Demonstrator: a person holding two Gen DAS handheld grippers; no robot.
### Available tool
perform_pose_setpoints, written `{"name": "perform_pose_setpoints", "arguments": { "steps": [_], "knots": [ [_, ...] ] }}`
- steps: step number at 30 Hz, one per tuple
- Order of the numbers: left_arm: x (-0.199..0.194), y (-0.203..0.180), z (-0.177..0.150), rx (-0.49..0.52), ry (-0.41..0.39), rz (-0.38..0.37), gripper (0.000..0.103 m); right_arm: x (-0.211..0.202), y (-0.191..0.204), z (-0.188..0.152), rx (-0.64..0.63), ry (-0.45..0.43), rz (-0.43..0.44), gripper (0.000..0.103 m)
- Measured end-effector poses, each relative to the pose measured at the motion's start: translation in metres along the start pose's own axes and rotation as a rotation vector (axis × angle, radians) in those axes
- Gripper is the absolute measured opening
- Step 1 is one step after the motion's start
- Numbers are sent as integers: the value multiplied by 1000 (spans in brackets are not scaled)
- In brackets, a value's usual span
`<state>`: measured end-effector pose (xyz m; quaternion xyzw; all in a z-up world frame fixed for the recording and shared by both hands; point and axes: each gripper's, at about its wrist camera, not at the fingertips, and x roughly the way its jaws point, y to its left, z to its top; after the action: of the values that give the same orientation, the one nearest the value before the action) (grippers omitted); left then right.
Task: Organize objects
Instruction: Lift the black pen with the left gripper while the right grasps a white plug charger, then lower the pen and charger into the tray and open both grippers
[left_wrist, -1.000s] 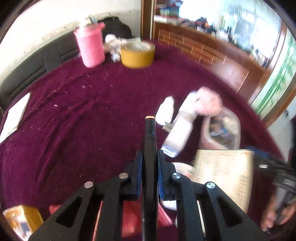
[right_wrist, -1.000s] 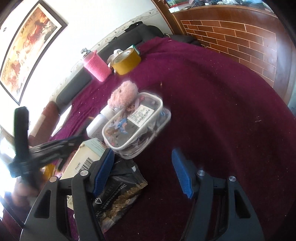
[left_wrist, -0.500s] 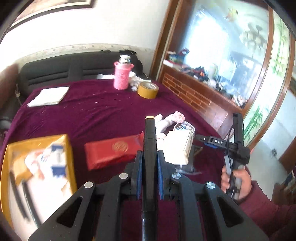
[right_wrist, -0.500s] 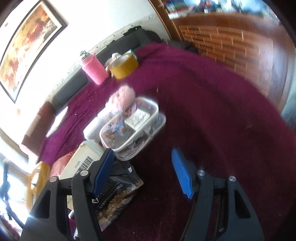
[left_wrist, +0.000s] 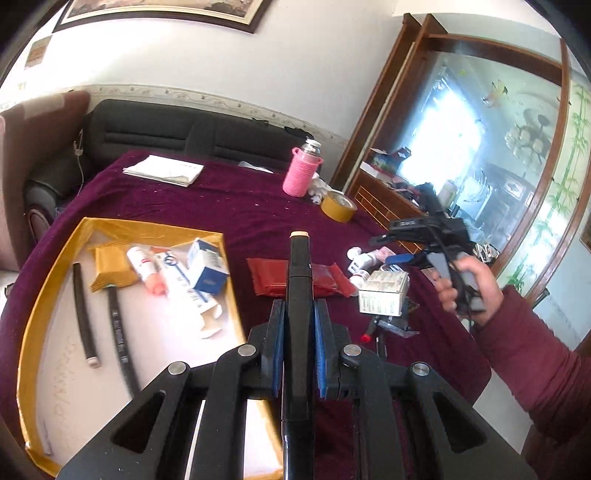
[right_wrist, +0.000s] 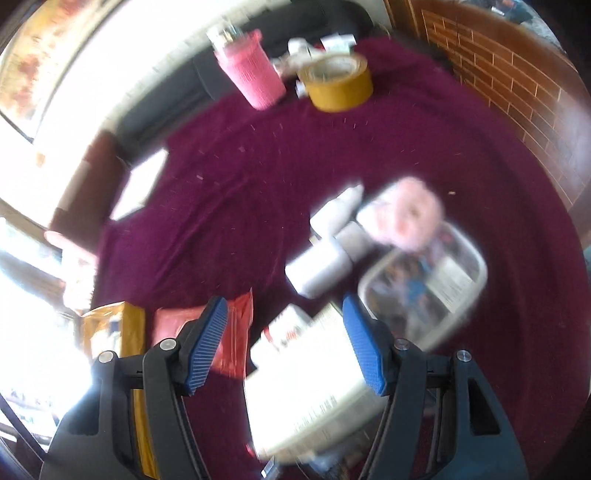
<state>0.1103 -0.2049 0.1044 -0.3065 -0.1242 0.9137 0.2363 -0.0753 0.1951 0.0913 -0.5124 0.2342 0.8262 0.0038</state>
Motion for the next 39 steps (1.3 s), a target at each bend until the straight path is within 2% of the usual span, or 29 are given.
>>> {"name": "perform_pose_setpoints", "arguments": {
  "steps": [3,7,8,10,14,16,20,24,27,31,34,36,39],
  "knots": [
    [-8,16,-4,-20,-16,10,12,34,4,15,67,91,-124,64],
    [-10,39,-9,-48,-18,27,12,59,-5,24,156,116,-181,62],
    [-9,46,-10,-64,-14,28,12,60,-6,25,173,92,-203,56],
    [-8,57,-12,-88,-10,32,12,61,-5,25,178,81,-235,36],
    [-8,70,-16,-123,-12,39,12,56,-4,19,155,76,-236,34],
    [-8,74,-20,-133,-7,52,12,50,-5,13,140,67,-212,33],
    [-10,80,-26,-161,12,77,12,26,-5,7,119,20,-100,33],
    [-12,83,-33,-182,39,122,12,-5,22,-6,17,-47,7,33],
    [-9,82,-36,-195,67,139,12,-27,52,-25,-90,-62,88,33],
    [12,78,-31,-207,142,173,12,-33,101,-59,-225,-8,220,33],
    [40,77,-21,-194,227,254,12,-21,141,-90,-323,77,306,34],
    [60,80,-16,-189,274,283,12,-7,166,-110,-373,138,346,34],
    [85,90,-12,-176,316,357,11,15,198,-136,-438,194,347,34]
  ]
}}
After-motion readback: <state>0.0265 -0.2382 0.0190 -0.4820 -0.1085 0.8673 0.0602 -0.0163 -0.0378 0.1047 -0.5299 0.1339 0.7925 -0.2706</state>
